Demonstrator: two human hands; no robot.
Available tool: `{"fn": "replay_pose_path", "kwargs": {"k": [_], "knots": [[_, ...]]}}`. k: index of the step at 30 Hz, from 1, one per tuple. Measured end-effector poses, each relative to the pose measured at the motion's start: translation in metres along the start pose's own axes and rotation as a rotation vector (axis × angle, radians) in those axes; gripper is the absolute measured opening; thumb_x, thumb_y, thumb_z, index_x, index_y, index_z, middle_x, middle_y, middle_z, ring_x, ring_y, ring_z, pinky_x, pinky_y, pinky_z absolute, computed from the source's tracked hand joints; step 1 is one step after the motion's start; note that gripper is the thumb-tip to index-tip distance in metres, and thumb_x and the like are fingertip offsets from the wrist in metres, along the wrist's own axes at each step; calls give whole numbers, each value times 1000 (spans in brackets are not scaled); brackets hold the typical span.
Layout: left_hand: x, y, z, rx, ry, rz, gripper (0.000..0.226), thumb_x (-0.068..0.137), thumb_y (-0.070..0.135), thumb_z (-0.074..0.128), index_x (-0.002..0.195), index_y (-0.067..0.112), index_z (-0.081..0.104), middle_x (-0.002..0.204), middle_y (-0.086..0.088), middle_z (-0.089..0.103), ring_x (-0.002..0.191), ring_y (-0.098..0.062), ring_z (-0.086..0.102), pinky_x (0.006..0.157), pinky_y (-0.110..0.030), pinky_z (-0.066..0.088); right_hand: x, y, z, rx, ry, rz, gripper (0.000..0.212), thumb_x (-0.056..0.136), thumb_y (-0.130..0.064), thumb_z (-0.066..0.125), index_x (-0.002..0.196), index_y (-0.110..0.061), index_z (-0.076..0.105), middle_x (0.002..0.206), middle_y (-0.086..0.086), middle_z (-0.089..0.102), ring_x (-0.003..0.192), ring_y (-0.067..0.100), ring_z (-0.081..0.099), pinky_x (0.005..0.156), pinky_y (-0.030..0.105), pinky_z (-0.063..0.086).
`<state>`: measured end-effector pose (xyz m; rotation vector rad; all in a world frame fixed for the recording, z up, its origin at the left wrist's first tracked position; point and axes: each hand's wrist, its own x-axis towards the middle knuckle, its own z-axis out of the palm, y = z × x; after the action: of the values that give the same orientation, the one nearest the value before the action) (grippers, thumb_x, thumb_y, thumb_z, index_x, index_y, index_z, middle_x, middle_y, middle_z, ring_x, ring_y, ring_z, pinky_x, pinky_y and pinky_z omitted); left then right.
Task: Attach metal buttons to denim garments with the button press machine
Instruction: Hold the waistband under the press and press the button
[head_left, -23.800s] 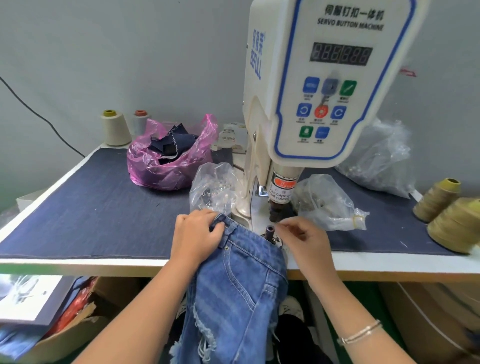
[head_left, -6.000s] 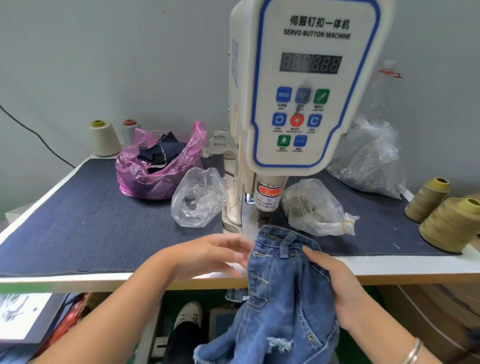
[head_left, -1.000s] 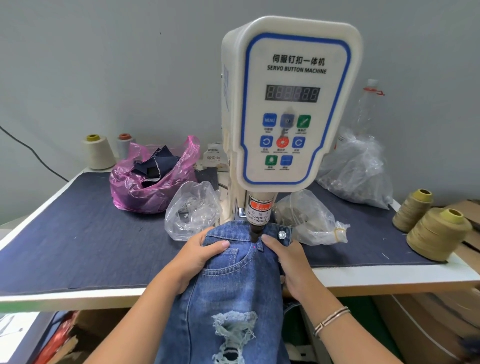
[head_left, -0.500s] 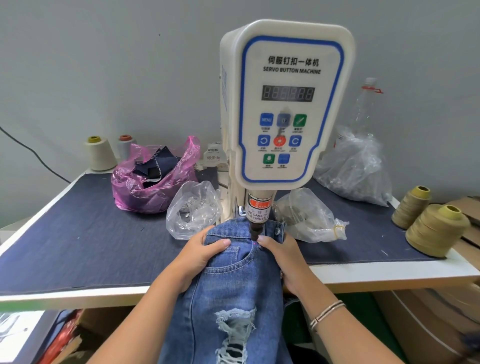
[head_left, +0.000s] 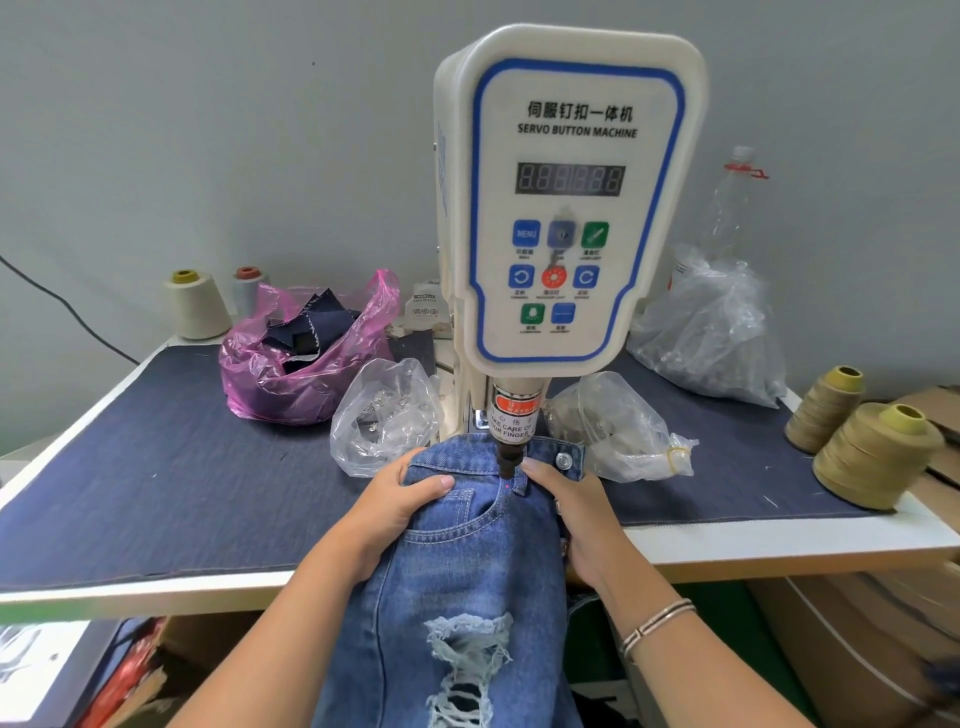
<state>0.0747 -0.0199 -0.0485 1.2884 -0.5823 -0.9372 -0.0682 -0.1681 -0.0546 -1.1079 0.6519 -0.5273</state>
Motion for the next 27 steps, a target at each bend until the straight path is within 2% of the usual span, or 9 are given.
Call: {"fn": "replay_pose_path", "kwargs": {"k": [6,18,22,27], "knots": [[1,-1,-1,11,-4,11,26,72,23,71,98,26,72,101,-7,74,90,-20,72,70,-24,55,1,3,-2,6,14,-9,32,73,-25,78,104,-18,70,98,5,75,92,22,71,79,39,55],[1,-1,0,21,7,25,37,72,23,70,109,20,67,100,-6,75,90,-19,72,70,-24,55,2,5,-3,10,33,-41,24,74,-23,78,97,-19,71,96,6,75,89,22,71,80,40,55],[1,-1,0,33,18,20,36,71,24,70,107,20,67,99,-6,75,89,-20,72,70,-24,55,3,6,-4,5,26,-53,25,74,-23,77,98,-18,72,97,6,75,91,22,71,76,37,55],[0,-1,0,44,13,14,33,73,24,70,106,22,68,100,-6,75,90,-20,72,68,-24,56,3,8,-3,16,27,-35,36,60,-34,82,93,-20,74,98,7,74,93,25,71,84,43,55]]}}
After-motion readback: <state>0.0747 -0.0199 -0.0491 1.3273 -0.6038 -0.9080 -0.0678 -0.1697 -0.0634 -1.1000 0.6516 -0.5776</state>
